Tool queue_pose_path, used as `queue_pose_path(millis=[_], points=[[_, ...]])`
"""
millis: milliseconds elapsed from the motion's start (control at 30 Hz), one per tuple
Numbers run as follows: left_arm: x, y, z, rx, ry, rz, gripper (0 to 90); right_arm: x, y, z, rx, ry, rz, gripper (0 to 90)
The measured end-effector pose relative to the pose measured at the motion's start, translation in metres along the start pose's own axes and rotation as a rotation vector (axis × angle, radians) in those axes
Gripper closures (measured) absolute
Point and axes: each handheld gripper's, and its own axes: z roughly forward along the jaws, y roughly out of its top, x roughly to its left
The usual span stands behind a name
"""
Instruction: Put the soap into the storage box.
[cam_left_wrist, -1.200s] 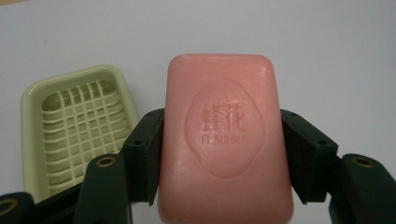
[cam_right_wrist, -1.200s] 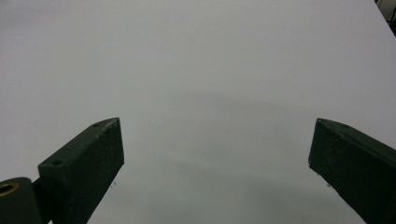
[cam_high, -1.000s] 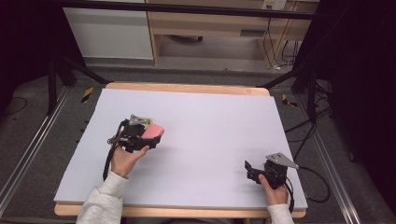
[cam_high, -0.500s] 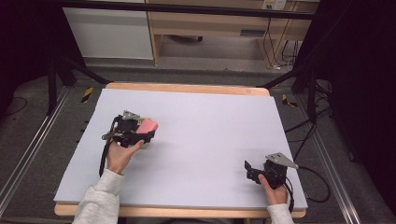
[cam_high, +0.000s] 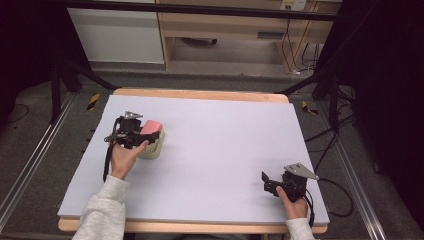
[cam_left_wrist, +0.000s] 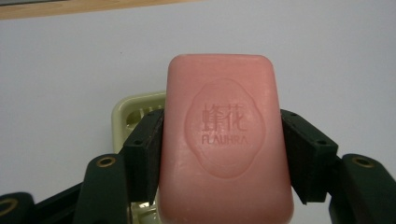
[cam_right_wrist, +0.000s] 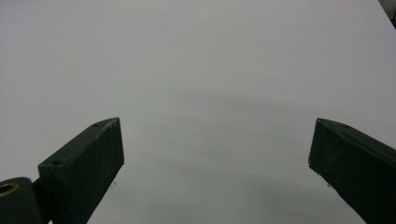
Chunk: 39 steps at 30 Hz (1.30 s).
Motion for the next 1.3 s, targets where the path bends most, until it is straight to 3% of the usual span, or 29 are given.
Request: queue_pose_path(millis=[467, 1300], points=[[0.016, -0.004, 0.017, 0.016, 0.044, -0.012, 37.5, 0.000, 0.000, 0.000, -0.001, -0.005, 0.000, 3.7], [0.013, -0.016, 0.038, 0.077, 0.069, 0.013, 37.5, 0.001, 0.000, 0.000, 0.003, 0.000, 0.001, 3.7]])
